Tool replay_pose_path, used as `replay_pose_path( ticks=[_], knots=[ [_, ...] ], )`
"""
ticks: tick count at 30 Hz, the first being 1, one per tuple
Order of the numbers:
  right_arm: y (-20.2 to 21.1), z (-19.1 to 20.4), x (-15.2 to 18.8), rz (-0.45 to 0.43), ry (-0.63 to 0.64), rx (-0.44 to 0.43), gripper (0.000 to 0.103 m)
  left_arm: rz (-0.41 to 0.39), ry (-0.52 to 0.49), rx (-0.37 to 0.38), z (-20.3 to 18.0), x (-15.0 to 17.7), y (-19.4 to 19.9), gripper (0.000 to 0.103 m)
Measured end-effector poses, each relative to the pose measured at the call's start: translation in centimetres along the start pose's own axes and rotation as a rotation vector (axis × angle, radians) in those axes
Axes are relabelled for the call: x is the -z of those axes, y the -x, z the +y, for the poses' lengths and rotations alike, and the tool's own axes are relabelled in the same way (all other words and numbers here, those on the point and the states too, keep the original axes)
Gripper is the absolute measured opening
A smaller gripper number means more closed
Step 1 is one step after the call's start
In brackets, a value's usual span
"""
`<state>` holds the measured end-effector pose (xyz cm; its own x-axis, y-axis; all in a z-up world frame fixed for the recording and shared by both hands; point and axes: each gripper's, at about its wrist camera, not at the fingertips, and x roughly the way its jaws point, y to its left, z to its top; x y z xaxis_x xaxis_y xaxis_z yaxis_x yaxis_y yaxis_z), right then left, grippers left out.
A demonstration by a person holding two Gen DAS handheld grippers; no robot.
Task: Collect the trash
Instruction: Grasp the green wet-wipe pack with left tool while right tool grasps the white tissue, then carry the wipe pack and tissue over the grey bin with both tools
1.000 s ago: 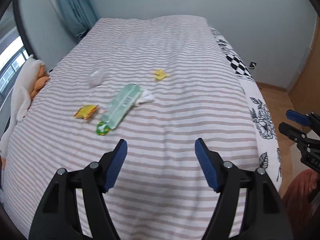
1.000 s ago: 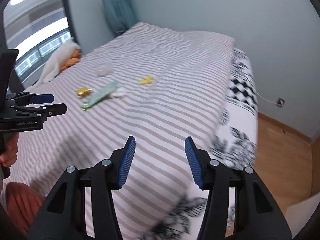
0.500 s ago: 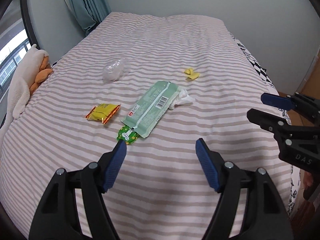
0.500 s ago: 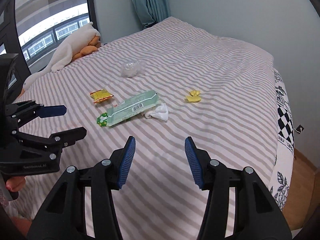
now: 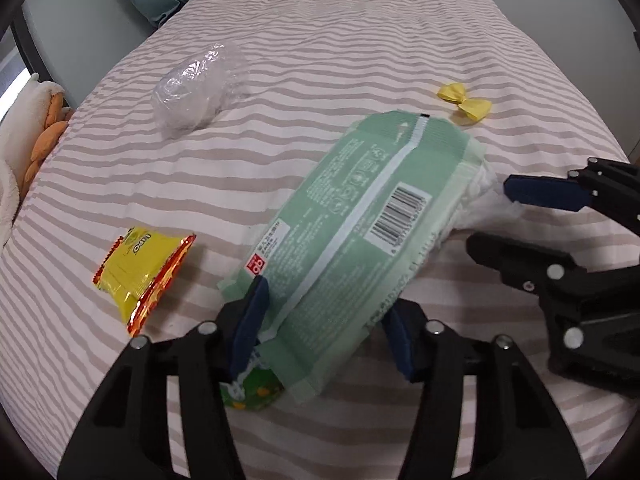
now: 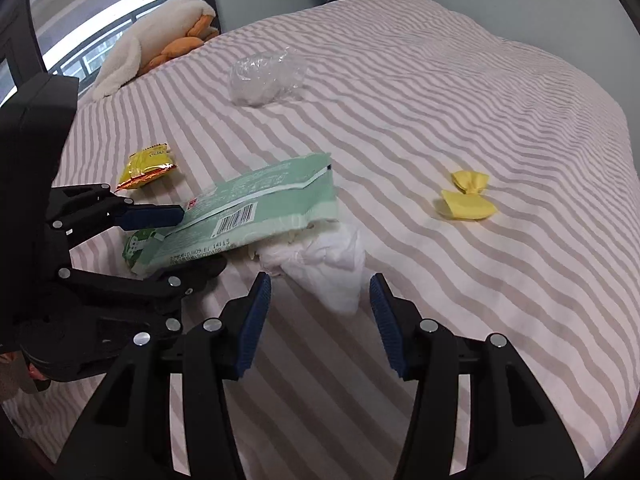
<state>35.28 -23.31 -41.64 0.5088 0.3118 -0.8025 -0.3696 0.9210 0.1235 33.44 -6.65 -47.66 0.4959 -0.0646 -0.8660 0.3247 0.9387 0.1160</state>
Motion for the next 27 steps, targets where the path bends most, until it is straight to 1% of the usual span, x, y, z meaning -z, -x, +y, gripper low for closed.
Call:
replay_pose_path(
  ticks=[1, 2, 3, 4, 5, 8, 11, 15, 17, 21, 24, 27],
  knots=[
    [-0.5, 0.0, -0.3, 0.007, 0.008, -0.013, 0.049, 0.003, 0.012, 0.012, 0.3, -0.2, 0.0, 0.045],
    [-1.0, 0.0, -0.7, 0.016, 0.014, -0.029, 0.046, 0.01, 0.012, 0.019, 0.4, -0.4, 0.1, 0.037],
    [-1.1, -0.1, -1.1, 0.024, 0.018, -0.053, 0.026, 0.013, 0.0, 0.006, 0.3, -0.7, 0.3, 0.03],
    [-1.1, -0.2, -1.4, 0.033, 0.018, -0.069, 0.003, 0.021, -0.009, -0.003, 0.2, -1.0, 0.5, 0.021],
    [-1.1, -0.2, -1.8, 0.044, 0.018, -0.083, 0.003, 0.028, -0.006, -0.003, 0.2, -1.2, 0.8, 0.012],
    [0.4, -0.6, -2.8, 0.03, 0.016, -0.108, 0.002, 0.047, 0.041, 0.015, 0.7, -2.5, 2.3, 0.006],
    [3.6, -2.0, -3.8, 0.01, -0.014, -0.127, 0.002, 0.079, 0.088, 0.029, 1.0, -3.6, 4.2, 0.005],
    [8.5, -5.3, -4.3, -0.007, -0.076, -0.111, 0.002, 0.105, 0.082, 0.033, -0.5, -5.2, 7.3, 0.005],
    [10.9, -7.2, -4.1, -0.01, -0.114, -0.097, 0.002, 0.112, 0.073, 0.056, -2.0, -6.4, 8.8, 0.004],
    [15.9, -11.4, -3.2, -0.018, -0.162, -0.039, 0.002, 0.105, 0.022, 0.104, -6.6, -9.4, 11.2, 0.004],
    [19.5, -15.6, -2.2, -0.027, -0.227, 0.022, 0.002, 0.098, -0.025, 0.163, -11.1, -12.1, 12.6, 0.004],
    [23.2, -20.0, -0.5, -0.033, -0.308, 0.081, 0.002, 0.107, -0.093, 0.21, -15.9, -14.3, 13.4, 0.004]
  ],
)
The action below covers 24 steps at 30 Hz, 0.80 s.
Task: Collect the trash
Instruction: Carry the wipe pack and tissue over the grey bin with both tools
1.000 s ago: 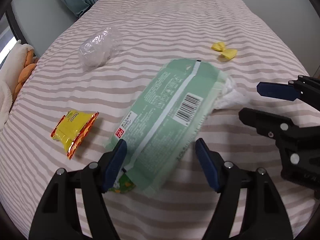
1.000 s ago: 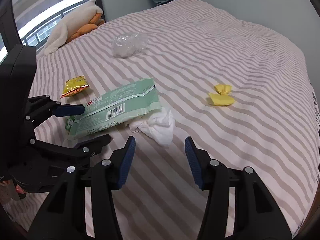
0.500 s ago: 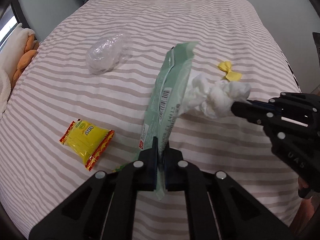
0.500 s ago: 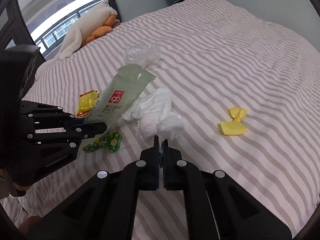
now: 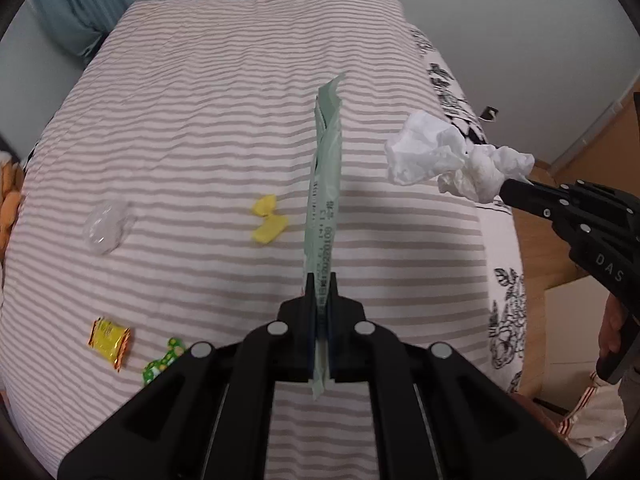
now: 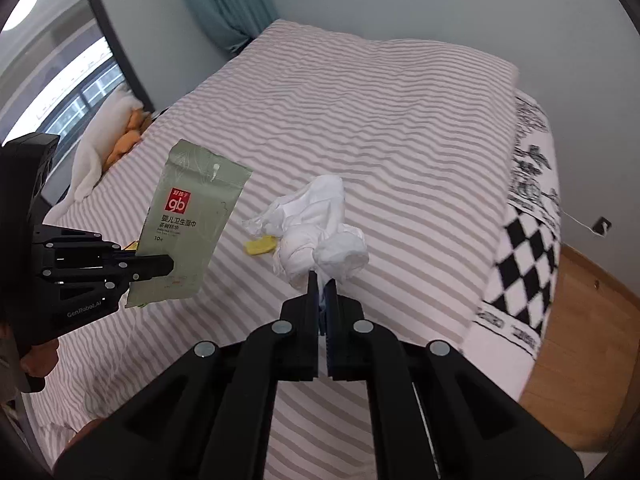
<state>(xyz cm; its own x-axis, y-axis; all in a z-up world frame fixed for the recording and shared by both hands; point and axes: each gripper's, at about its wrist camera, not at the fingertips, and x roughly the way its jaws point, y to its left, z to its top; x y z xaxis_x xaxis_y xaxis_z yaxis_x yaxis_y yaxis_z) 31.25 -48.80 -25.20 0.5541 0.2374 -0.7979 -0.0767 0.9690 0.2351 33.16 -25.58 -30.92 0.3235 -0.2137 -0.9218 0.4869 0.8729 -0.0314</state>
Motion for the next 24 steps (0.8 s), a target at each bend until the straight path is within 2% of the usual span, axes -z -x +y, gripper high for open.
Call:
replay_pose_path(
  ticks=[9, 16, 19, 24],
  knots=[
    [8.2, -11.8, 4.0, -0.003, -0.272, 0.212, 0.002, 0.054, -0.289, 0.16, -17.6, -5.9, -0.3, 0.004],
    [13.8, -17.3, 8.7, 0.006, -0.473, 0.343, 0.002, 0.107, -0.531, 0.275, -29.3, -7.9, -0.2, 0.004],
    [15.0, -19.0, 10.9, 0.029, -0.534, 0.39, 0.002, 0.11, -0.625, 0.314, -33.3, -8.2, -0.1, 0.004],
    [15.2, -21.1, 14.4, 0.074, -0.606, 0.444, 0.002, 0.123, -0.743, 0.364, -37.2, -6.5, -0.8, 0.004]
  ],
)
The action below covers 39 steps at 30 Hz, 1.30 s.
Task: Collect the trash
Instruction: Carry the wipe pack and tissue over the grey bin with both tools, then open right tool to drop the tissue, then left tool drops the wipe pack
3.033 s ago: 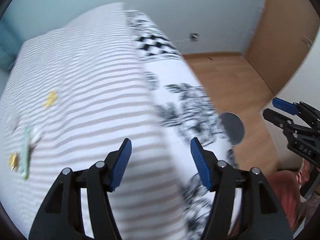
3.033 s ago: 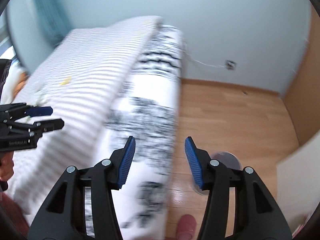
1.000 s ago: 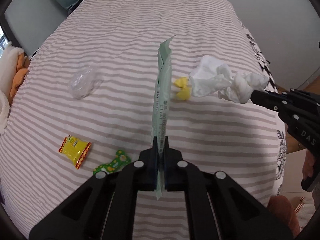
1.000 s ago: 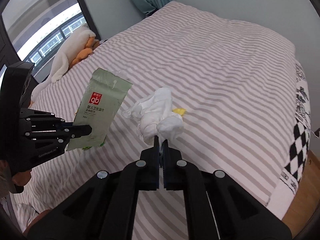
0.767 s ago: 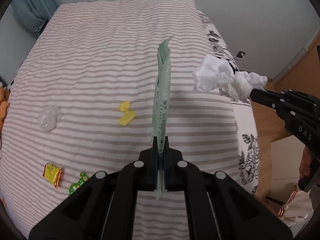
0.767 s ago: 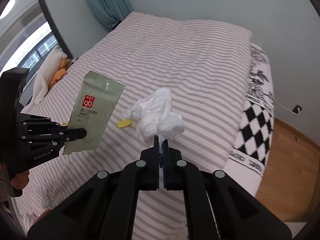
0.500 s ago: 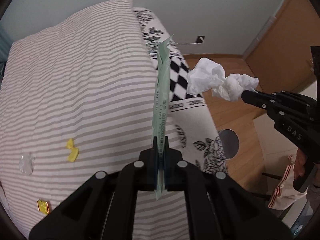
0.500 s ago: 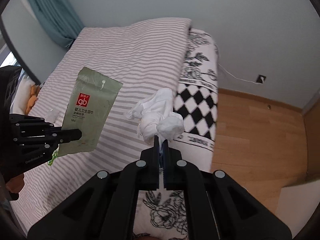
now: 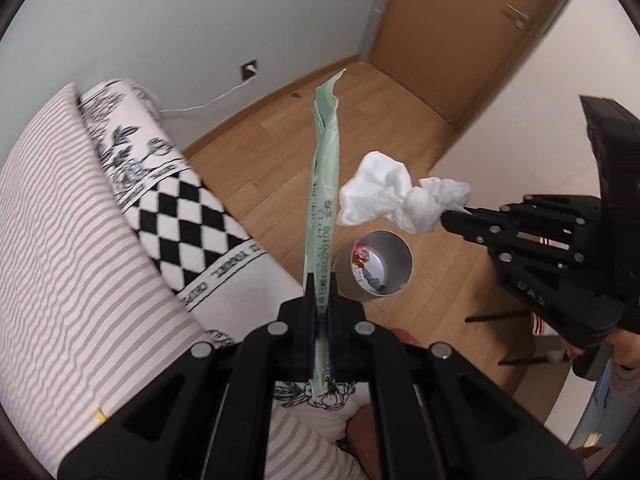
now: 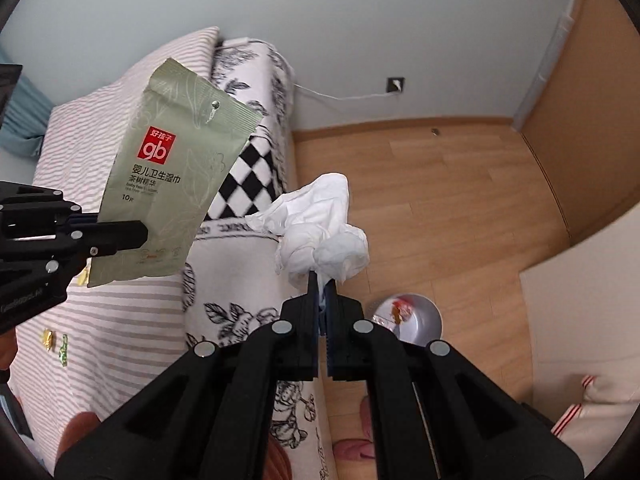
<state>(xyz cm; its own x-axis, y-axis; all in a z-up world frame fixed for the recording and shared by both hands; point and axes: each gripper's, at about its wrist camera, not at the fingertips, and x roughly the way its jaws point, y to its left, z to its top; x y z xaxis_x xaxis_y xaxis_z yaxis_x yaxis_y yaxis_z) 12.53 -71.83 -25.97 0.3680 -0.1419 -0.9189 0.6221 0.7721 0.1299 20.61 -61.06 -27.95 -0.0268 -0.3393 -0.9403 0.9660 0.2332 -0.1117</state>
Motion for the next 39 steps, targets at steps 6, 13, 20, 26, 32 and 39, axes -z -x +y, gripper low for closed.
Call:
replay_pose_path(
  ticks=[6, 13, 20, 26, 32, 39],
  knots=[
    [-2.5, -3.7, 4.3, -0.001, -0.148, 0.065, 0.002, 0.057, -0.102, 0.07, -3.1, 0.8, -5.2, 0.005],
    [-7.2, -9.3, 9.4, -0.027, -0.316, 0.141, 0.002, 0.098, -0.234, 0.14, -7.2, 1.7, -13.5, 0.005],
    [-14.7, -14.4, 14.0, 0.044, -0.459, 0.199, 0.002, 0.173, -0.301, 0.177, -9.9, 2.1, -22.9, 0.005],
    [-22.0, -18.6, 16.4, 0.153, -0.559, 0.225, 0.019, 0.228, -0.324, 0.17, -10.5, 2.8, -28.0, 0.005],
    [-24.0, -21.2, 17.5, 0.176, -0.577, 0.256, 0.034, 0.265, -0.307, 0.182, -10.4, 2.9, -30.9, 0.005],
    [-21.3, -21.8, 17.5, 0.161, -0.544, 0.292, 0.034, 0.281, -0.306, 0.201, -11.8, 1.9, -33.5, 0.005]
  ],
)
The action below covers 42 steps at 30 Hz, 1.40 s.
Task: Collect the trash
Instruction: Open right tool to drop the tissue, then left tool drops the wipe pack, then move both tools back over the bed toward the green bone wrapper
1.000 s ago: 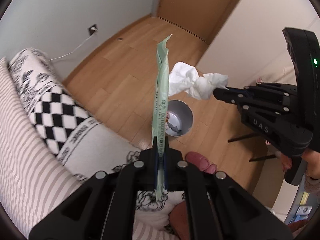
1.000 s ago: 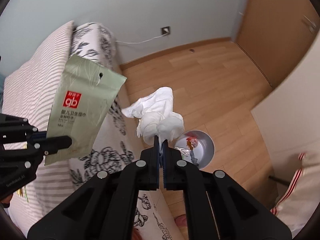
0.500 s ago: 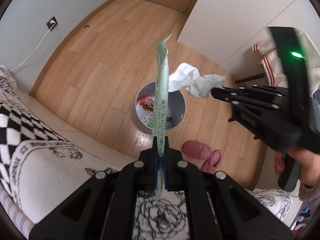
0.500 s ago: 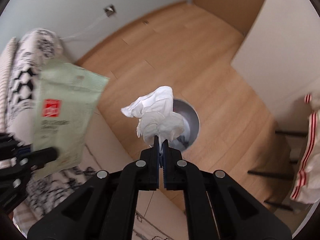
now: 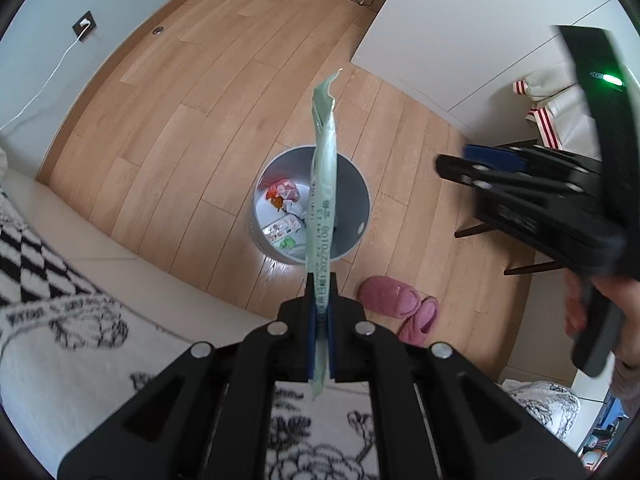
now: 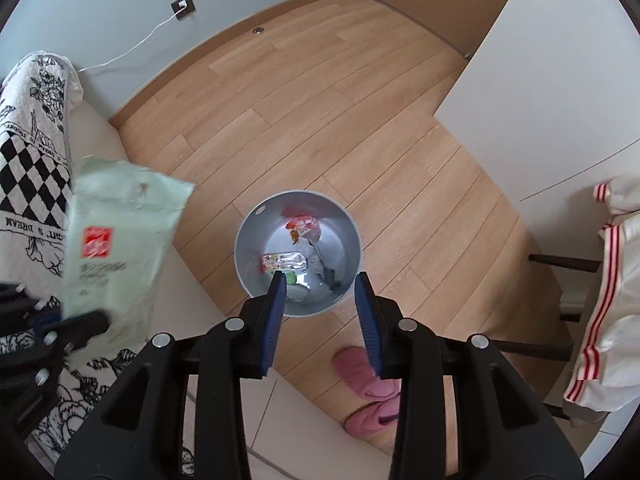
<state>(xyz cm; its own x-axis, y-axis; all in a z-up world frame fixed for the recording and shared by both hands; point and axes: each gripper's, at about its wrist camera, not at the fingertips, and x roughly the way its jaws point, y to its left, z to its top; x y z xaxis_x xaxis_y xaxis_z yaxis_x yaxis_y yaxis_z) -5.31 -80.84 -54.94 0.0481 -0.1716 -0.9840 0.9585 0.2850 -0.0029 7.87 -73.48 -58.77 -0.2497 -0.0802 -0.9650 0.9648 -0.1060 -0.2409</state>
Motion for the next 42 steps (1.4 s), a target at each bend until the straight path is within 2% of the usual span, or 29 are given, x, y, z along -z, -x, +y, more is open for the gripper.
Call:
replay_pose_path(
  ticks=[4, 6, 9, 12, 14, 16, 21, 27, 30, 33, 36, 42],
  knots=[
    [1.4, -0.5, 0.0, -0.011, -0.012, 0.021, 0.034, -0.008, -0.025, -0.006, -0.6, -1.7, -1.7, 0.005],
    [1.8, -0.9, -0.1, -0.014, -0.014, 0.035, 0.034, -0.017, -0.042, -0.02, -1.1, -2.5, -2.5, 0.008],
    [2.4, -1.3, -0.3, -0.017, -0.017, 0.052, 0.034, 0.018, -0.034, -0.02, -1.1, -3.4, -3.6, 0.01],
    [2.8, -1.4, -0.7, -0.009, -0.012, 0.06, 0.034, 0.026, -0.027, -0.033, -1.2, -3.4, -3.1, 0.023],
    [3.2, -0.8, -1.0, -0.006, 0.007, 0.064, 0.034, 0.018, -0.017, -0.03, -0.9, -2.9, -2.4, 0.045],
    [3.7, 0.0, -1.4, -0.008, 0.037, 0.062, 0.034, 0.017, 0.003, -0.032, -0.6, -2.2, -1.6, 0.05],
    [5.7, 3.9, -2.1, -0.035, 0.13, 0.008, 0.034, -0.008, 0.089, -0.056, 1.2, 0.8, 1.7, 0.051],
    [10.0, 11.7, -1.7, -0.105, 0.283, -0.106, 0.034, -0.092, 0.243, -0.161, 5.5, 7.0, 8.4, 0.051],
    [12.7, 16.6, -1.0, -0.145, 0.373, -0.164, 0.034, -0.152, 0.325, -0.229, 7.8, 11.2, 12.6, 0.051],
    [15.4, 21.8, 0.3, -0.172, 0.474, -0.237, 0.034, -0.201, 0.43, -0.3, 10.2, 16.7, 17.0, 0.051],
    [18.0, 27.3, 2.4, -0.193, 0.581, -0.305, 0.034, -0.239, 0.537, -0.336, 12.1, 22.1, 20.8, 0.051],
    [23.0, 39.0, 9.3, -0.186, 0.822, -0.437, 0.034, -0.293, 0.788, -0.395, 14.1, 35.5, 27.1, 0.051]
  ],
)
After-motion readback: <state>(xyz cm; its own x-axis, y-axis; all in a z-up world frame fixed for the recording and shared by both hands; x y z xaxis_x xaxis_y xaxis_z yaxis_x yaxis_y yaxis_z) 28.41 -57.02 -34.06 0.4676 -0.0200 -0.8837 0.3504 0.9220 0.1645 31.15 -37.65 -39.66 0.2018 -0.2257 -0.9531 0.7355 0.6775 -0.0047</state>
